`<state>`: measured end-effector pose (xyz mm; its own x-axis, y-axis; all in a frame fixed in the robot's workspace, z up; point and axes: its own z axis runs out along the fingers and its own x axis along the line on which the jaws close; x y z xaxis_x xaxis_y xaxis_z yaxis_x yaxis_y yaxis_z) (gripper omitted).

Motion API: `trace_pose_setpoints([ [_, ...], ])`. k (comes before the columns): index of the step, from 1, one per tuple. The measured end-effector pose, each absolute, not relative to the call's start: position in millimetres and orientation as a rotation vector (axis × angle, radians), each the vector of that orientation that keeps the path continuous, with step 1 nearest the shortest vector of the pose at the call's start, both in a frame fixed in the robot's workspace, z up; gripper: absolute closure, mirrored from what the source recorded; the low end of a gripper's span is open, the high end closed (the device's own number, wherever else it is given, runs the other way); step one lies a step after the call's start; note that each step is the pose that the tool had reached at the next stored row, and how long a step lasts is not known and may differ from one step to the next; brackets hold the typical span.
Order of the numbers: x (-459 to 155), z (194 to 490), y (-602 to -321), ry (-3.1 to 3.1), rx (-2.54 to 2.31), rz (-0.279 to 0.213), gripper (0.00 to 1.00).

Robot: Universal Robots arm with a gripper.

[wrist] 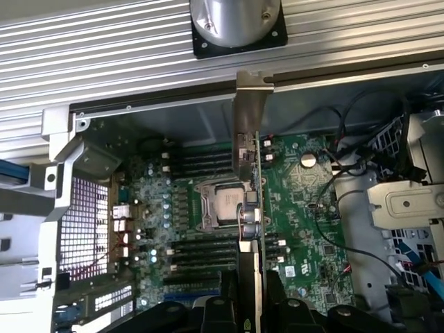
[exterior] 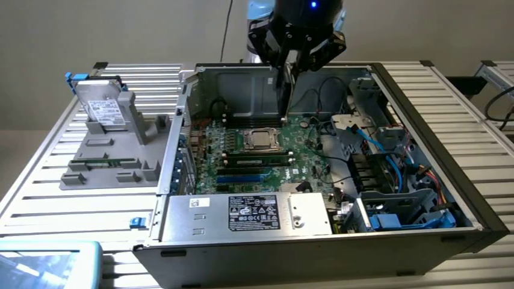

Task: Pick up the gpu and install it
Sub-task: 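Pick up the gpu and move the gpu toward the slot, then insert the gpu into the slot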

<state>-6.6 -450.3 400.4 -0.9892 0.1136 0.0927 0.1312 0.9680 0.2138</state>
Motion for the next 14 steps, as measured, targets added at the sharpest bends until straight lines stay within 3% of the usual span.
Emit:
trace_pose_setpoints([
  [14,-4.9,395.0,-450.4,-3.034,-0.136,-0.341,0.72],
])
